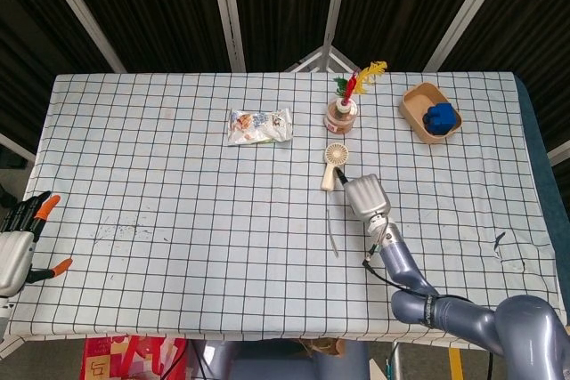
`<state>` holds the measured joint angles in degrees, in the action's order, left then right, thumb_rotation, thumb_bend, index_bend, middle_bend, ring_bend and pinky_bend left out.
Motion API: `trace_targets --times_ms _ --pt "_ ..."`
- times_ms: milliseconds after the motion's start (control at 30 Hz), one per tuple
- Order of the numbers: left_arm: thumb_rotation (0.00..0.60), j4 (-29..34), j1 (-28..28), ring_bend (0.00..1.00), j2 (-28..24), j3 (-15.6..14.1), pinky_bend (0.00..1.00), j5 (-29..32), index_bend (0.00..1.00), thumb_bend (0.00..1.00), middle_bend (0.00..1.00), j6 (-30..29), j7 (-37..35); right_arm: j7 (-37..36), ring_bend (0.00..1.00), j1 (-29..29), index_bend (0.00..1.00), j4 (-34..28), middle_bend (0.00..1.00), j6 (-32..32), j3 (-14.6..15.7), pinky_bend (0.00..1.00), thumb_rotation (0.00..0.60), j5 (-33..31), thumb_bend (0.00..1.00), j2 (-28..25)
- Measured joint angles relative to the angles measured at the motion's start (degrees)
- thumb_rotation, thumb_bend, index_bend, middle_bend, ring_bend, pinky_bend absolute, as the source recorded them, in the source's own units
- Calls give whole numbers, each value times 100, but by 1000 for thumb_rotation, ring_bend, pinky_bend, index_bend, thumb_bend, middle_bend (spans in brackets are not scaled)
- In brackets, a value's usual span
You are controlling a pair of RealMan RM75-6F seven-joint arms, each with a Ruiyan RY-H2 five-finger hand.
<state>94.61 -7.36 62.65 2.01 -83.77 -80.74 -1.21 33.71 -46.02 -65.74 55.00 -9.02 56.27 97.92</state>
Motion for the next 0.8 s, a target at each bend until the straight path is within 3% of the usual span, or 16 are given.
trace_targets --times_ms 300,367,400,533,600,700,800 --pt "600 31 8 0 -15 -8 0 26 0 31 0 17 16 -382 828 255 0 -900 797 813 -222 807 600 631 814 -676" --pt "600 31 16 0 -18 -12 0 19 0 30 0 3 25 -428 718 412 0 -1174 708 957 -162 716 600 745 813 -906" --pt "600 29 20 0 -19 -13 0 15 0 30 0 -6 30 -452 616 493 0 -1299 610 1016 -118 620 600 795 802 -1014" --pt "600 2 47 0 -17 -18 0 -19 0 31 0 -75 69 -621 193 992 0 -1944 237 1342 220 251 600 1051 638 -1590" --pt "600 -5 60 0 -15 -21 0 -28 0 30 0 -101 95 -742 69 1268 0 -2229 124 1533 420 145 600 1202 578 -1877" --pt "600 -17 75 0 -1 -27 0 -63 0 30 0 -147 156 -937 0 1734 0 -2669 18 1832 798 72 600 1467 522 -2376" --pt "600 -34 89 0 31 -42 0 -127 0 30 0 -204 257 -1097 0 2152 0 -3022 0 2138 1133 62 600 1744 507 -2841"
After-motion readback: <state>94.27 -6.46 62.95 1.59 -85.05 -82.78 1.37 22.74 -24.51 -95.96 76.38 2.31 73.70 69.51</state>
